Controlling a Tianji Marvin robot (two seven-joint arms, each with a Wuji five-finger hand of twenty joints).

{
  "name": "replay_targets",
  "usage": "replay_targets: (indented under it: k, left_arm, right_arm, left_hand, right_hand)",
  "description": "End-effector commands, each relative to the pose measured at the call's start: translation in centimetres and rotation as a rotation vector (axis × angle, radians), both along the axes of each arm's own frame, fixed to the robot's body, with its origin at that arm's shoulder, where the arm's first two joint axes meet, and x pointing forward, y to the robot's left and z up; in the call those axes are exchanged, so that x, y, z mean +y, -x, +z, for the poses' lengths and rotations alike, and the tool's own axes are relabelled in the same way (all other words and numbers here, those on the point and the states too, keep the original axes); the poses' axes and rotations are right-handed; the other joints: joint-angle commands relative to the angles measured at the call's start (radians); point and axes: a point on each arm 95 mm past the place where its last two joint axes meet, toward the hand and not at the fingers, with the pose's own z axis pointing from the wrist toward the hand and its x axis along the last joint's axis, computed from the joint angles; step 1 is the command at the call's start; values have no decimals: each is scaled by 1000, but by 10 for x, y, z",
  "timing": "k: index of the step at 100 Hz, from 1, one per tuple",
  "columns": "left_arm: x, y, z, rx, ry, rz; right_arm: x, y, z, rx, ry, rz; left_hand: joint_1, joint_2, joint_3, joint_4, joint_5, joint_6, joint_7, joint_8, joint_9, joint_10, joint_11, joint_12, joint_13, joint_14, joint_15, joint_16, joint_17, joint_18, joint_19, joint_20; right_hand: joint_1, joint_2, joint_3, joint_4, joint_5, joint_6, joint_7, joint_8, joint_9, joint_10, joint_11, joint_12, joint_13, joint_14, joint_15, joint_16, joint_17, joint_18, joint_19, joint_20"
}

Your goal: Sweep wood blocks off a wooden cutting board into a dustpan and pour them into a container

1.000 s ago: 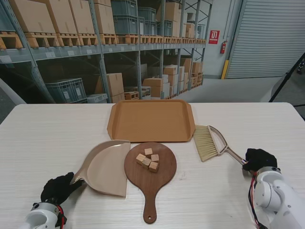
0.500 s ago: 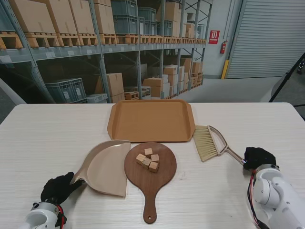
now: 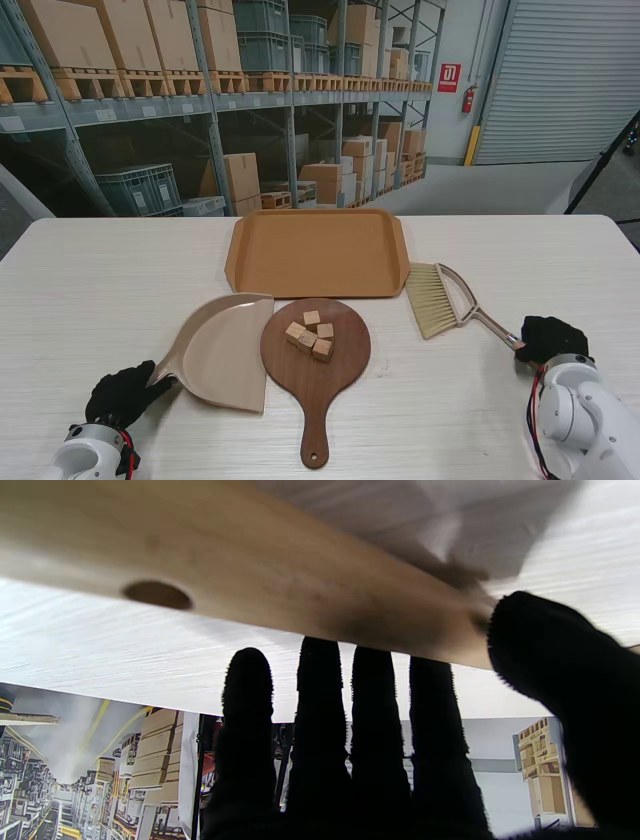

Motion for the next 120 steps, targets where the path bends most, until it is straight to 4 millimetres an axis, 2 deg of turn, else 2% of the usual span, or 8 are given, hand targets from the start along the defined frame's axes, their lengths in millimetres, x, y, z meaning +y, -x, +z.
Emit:
replay_targets:
  k: [1, 67, 79, 98, 111, 120]
  left_arm:
    - [-1, 12, -18, 75, 10, 5]
    - [0, 13, -18, 72, 7, 7]
    - [0, 13, -18, 73, 6, 6]
    - [0, 13, -18, 75, 4, 8]
    - [0, 13, -18, 76, 5, 9]
    - [0, 14, -19, 76, 7, 9]
  right_arm:
    - [2, 7, -9, 30, -6, 3]
    - [0, 10, -27, 102, 7, -12]
    - [-2, 10, -32, 112, 17, -4]
    - [-3, 10, -36, 127, 23, 18]
    - [-4, 10, -38, 140, 21, 30]
    - [-5, 11, -40, 169, 20, 37]
  left_hand:
    - [125, 137, 91, -1, 73, -51, 29, 2, 52, -352, 1255, -56, 60, -279, -8, 5, -7, -33, 24, 27]
    - [125, 137, 91, -1, 74, -52, 28, 1, 52, -351, 1252, -58, 60, -277, -12, 6, -7, -33, 24, 27]
    - [126, 137, 91, -1, 74, -52, 28, 1, 52, -351, 1252, -58, 60, -277, -12, 6, -7, -33, 24, 27]
    - [126, 135, 91, -1, 74, -52, 28, 1, 52, -351, 1251, -58, 58, -276, -13, 6, -7, -33, 24, 27]
    - [126, 135, 91, -1, 74, -52, 25, -1, 51, -350, 1250, -59, 59, -275, -15, 5, -7, -33, 24, 27]
    - [126, 135, 91, -1, 75, -52, 24, -1, 51, -350, 1249, -59, 59, -275, -16, 5, -7, -33, 24, 27]
  right_hand:
    - [-25, 10, 21, 34, -21, 21, -8, 21, -49, 5, 7, 21, -14, 18, -24, -15, -14, -6, -8, 2]
    - [-8, -20, 64, 35, -22, 3, 52, 95, -32, -12, 71, 51, 12, 11, 35, 4, 34, -23, 30, 23]
    - [-7, -47, 86, 7, 6, 3, 55, 48, 4, -7, 55, 39, 56, 20, 25, -9, 80, -8, 43, 16]
    - [-10, -82, 120, -8, 50, 3, 46, -14, 65, 2, 11, 11, 125, 29, -11, -28, 153, 13, 51, -1]
    - [15, -141, 164, -42, 88, -20, 63, -55, 124, 0, -16, -4, 183, 33, -33, -33, 202, 18, 59, -7]
    - [1, -162, 175, -61, 108, -39, 70, -72, 148, -2, -31, -9, 199, 30, -47, -33, 208, 20, 55, -10]
